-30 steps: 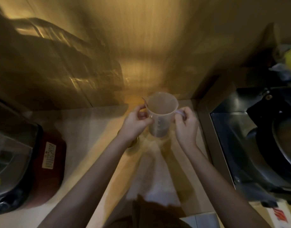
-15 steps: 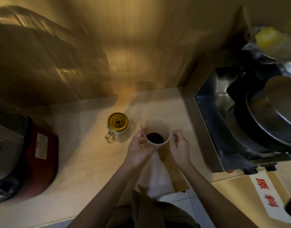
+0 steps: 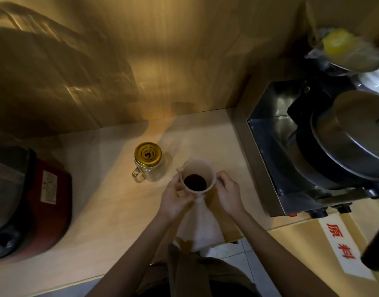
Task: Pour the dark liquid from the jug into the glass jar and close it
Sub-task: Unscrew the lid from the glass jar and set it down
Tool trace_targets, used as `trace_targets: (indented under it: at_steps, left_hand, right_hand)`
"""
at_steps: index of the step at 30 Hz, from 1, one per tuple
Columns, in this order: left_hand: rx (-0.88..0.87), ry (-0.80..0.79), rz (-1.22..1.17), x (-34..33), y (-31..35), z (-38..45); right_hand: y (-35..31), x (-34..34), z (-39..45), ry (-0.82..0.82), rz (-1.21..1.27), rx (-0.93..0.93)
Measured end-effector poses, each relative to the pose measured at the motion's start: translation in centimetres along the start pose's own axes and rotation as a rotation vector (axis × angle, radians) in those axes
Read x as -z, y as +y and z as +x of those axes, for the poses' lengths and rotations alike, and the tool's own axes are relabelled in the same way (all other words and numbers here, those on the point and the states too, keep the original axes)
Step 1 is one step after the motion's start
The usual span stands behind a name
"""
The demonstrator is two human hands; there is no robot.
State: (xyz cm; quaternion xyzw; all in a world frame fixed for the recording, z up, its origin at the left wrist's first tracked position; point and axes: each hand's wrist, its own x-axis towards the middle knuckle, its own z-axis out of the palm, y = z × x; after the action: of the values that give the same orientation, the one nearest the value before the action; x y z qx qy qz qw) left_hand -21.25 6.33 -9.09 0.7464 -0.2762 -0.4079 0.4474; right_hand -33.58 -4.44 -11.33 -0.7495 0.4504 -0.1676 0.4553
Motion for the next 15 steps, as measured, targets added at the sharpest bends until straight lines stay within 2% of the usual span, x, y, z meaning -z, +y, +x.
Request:
trace_targets:
  at_steps: [3, 8, 11, 15]
  left_hand:
    - [0.045, -0.034, 0.008, 0.5, 0.4, -0.1]
    - [0.147, -0.008, -0.013, 2.8, 1.4, -0.1]
    - [0.062, 0.084, 0.089, 5.6, 2.3, -0.1]
    - [-0.108, 0.309, 0.158, 8.5, 2.7, 0.3]
  right_hand:
    - [-0.6, 0.5, 0.2, 0.002, -0.062, -0.033]
    - [-3.4, 1.1, 1.8, 0.139, -0.322, 0.023]
    - [-5.9, 0.4, 3.3, 0.130, -0.383, 0.182]
    - [-9.5, -1.4, 5.0, 0.020, -0.373, 0.372]
